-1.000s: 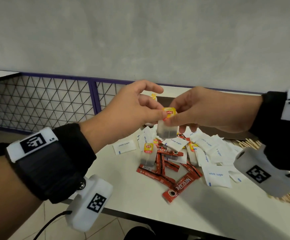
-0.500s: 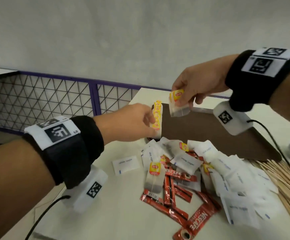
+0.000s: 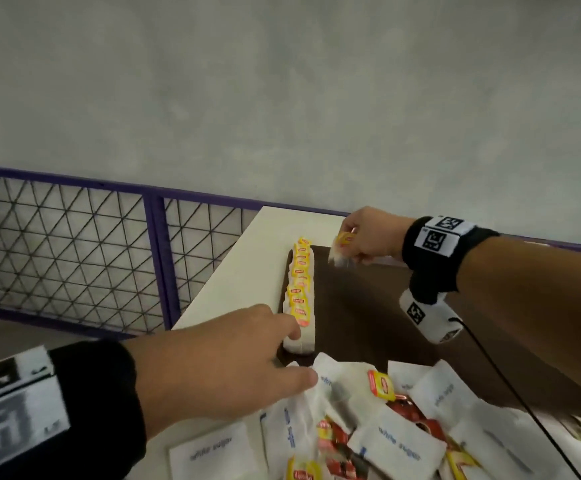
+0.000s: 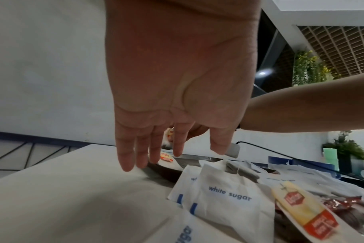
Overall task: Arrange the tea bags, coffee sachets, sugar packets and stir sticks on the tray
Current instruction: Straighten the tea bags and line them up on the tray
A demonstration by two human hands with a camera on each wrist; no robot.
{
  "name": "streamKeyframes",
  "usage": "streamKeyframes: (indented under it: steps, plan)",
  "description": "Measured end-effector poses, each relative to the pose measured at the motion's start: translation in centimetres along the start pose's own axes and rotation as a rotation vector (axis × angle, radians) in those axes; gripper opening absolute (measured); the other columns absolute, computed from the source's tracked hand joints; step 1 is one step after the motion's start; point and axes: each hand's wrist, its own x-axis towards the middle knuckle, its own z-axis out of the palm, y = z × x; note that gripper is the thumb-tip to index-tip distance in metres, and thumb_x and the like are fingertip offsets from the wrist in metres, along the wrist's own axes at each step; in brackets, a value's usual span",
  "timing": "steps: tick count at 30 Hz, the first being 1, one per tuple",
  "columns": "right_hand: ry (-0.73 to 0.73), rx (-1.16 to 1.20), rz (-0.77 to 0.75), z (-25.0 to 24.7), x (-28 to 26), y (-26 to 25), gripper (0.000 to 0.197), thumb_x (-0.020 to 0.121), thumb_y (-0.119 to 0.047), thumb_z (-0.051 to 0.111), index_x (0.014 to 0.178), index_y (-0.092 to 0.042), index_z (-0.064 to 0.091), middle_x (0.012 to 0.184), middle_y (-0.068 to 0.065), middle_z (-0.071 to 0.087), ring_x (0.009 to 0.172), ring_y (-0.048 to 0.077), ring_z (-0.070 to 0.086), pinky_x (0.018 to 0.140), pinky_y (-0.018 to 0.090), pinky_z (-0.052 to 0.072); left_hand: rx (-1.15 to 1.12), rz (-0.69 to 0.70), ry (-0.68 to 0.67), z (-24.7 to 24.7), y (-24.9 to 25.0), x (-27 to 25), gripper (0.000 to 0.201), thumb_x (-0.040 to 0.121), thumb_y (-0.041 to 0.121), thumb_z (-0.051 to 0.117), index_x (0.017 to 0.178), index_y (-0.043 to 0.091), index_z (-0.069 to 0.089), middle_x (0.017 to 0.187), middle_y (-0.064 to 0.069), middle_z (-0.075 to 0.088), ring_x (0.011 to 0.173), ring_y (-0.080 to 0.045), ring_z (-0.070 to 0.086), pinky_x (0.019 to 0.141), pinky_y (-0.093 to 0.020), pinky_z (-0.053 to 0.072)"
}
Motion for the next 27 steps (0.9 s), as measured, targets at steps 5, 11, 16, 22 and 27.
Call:
streamKeyframes:
  steps: [5, 11, 16, 22, 27]
  plan:
    - [0.071, -0.067, 0.018, 1.0, 2.3, 0.7, 0.012, 0.09, -0.007, 0.065, 0.094, -0.018, 0.066, 0.08, 0.012, 0.074, 0.066, 0.021, 0.069, 0.064, 0.034, 0.06, 0.033, -0.016, -0.042, -0.2, -0.6, 1.0, 0.061, 0.089, 0.075, 0.042, 0.142, 0.044, 0.038, 0.137, 0.018, 0.041, 0.119, -0.004, 0.045, 0.092, -0.023, 0.037]
    - [0.061, -0.08, 0.006, 2.1, 3.9, 0.1, 0.026, 0.086, -0.007, 0.069, 0.11, -0.017, 0.067, 0.096, 0.008, 0.068, 0.084, 0.025, 0.069, 0.057, 0.026, 0.054, 0.043, -0.022, -0.092, -0.1, -0.7, 1.6, 0.057, 0.09, 0.075, 0.042, 0.135, 0.043, 0.046, 0.133, 0.017, 0.047, 0.118, -0.004, 0.049, 0.1, -0.026, 0.042]
    - [0.033, -0.07, 0.051, 3.2, 4.7, 0.0, 0.04, 0.086, -0.002, 0.069, 0.124, -0.013, 0.063, 0.092, 0.003, 0.061, 0.087, 0.024, 0.064, 0.056, 0.023, 0.051, 0.094, -0.017, -0.108, 0.1, -0.4, 2.1, 0.059, 0.091, 0.073, 0.04, 0.14, 0.039, 0.042, 0.138, 0.014, 0.044, 0.125, -0.004, 0.046, 0.103, -0.025, 0.04]
    - [0.088, -0.026, 0.092, 3.5, 4.7, 0.0, 0.05, 0.088, -0.002, 0.068, 0.135, -0.012, 0.055, 0.105, 0.01, 0.065, 0.098, 0.03, 0.067, 0.07, 0.031, 0.058, 0.086, -0.005, -0.099, 0.4, -0.9, 2.0, 0.059, 0.091, 0.074, 0.039, 0.14, 0.041, 0.042, 0.138, 0.016, 0.044, 0.126, -0.002, 0.045, 0.107, -0.028, 0.04]
    - [0.052, 0.082, 0.149, 3.6, 4.5, 0.4, 0.061, 0.094, -0.01, 0.068, 0.145, -0.011, 0.035, 0.107, 0.017, 0.068, 0.103, 0.034, 0.071, 0.09, 0.046, 0.061, 0.077, 0.001, -0.098, 0.5, -1.1, 1.7, 0.061, 0.09, 0.074, 0.039, 0.141, 0.04, 0.041, 0.138, 0.016, 0.044, 0.125, -0.003, 0.045, 0.107, -0.029, 0.041]
